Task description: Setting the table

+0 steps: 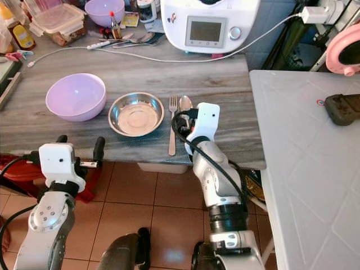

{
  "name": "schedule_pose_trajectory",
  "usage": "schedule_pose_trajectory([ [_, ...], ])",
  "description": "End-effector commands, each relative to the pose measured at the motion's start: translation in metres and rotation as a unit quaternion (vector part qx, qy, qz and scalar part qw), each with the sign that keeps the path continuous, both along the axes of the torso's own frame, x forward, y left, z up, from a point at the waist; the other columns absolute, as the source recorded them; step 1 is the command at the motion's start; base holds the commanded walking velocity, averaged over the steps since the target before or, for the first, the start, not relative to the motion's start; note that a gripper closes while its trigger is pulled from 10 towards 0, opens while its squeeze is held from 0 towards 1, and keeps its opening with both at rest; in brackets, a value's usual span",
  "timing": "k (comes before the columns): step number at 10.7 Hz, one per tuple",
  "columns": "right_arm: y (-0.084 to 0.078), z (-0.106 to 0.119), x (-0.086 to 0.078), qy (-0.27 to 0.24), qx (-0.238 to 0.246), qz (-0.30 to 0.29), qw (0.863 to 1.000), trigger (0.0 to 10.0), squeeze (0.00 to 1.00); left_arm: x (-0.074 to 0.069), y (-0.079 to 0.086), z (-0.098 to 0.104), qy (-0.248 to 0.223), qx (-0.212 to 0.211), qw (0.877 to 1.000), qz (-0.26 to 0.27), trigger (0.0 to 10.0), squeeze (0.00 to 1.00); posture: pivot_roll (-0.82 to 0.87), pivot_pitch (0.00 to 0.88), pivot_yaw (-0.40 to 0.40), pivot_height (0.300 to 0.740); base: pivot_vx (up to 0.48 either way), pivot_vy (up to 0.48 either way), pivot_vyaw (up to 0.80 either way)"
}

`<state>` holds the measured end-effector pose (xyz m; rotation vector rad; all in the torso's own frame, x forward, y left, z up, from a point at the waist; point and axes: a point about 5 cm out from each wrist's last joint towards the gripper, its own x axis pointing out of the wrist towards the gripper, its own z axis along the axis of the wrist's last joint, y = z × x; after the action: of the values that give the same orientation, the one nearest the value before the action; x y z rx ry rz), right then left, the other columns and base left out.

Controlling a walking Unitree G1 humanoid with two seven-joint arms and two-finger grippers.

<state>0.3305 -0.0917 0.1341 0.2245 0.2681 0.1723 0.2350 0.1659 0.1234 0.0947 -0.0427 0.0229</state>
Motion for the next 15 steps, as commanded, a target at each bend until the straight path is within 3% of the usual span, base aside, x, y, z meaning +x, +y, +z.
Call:
schedule_pose_trajectory([
  [1,-0.015,-0.037,-0.008,0.089,-0.032,-0.024,0.995,1.9,0.00,-0.003,0.001,-0.003,0.009,0.005,1.000,-0.004,10.0,0.00,0.07,0.197,0.043,0.740,0.000,0.000,0.00],
  [2,-0.018,-0.045,-0.008,0.105,-0.059,-0.015,0.993,2.6,0.00,-0.004,0.001,-0.002,0.010,0.005,1.000,-0.005,10.0,0.00,0.07,0.201,0.042,0.740,0.000,0.000,0.00],
  [3,-0.021,-0.050,-0.008,0.118,-0.074,-0.014,0.990,2.5,0.00,-0.004,0.001,-0.002,0.010,0.005,1.000,-0.005,10.0,0.00,0.07,0.203,0.042,0.740,0.000,0.000,0.00],
  [5,-0.030,-0.061,-0.010,0.146,-0.093,-0.022,0.985,0.4,0.00,-0.005,0.001,-0.002,0.012,0.005,1.000,-0.005,10.0,0.00,0.07,0.210,0.041,0.740,0.000,0.000,0.00],
  [8,-0.039,-0.062,-0.006,0.151,-0.073,-0.060,0.984,0.0,0.00,-0.006,0.001,-0.002,0.014,0.005,1.000,-0.007,10.0,0.00,0.08,0.214,0.044,0.740,0.000,0.000,0.00],
  [11,-0.037,-0.057,0.005,0.144,-0.062,-0.065,0.985,0.1,0.00,-0.007,0.001,-0.002,0.014,0.005,1.000,-0.008,10.0,0.00,0.08,0.217,0.046,0.740,0.000,0.000,0.00],
  [15,-0.022,-0.047,0.016,0.127,-0.037,-0.067,0.989,0.3,0.00,-0.007,-0.001,-0.002,0.015,0.003,1.000,-0.010,10.0,0.00,0.08,0.220,0.045,0.740,0.000,0.000,0.00],
])
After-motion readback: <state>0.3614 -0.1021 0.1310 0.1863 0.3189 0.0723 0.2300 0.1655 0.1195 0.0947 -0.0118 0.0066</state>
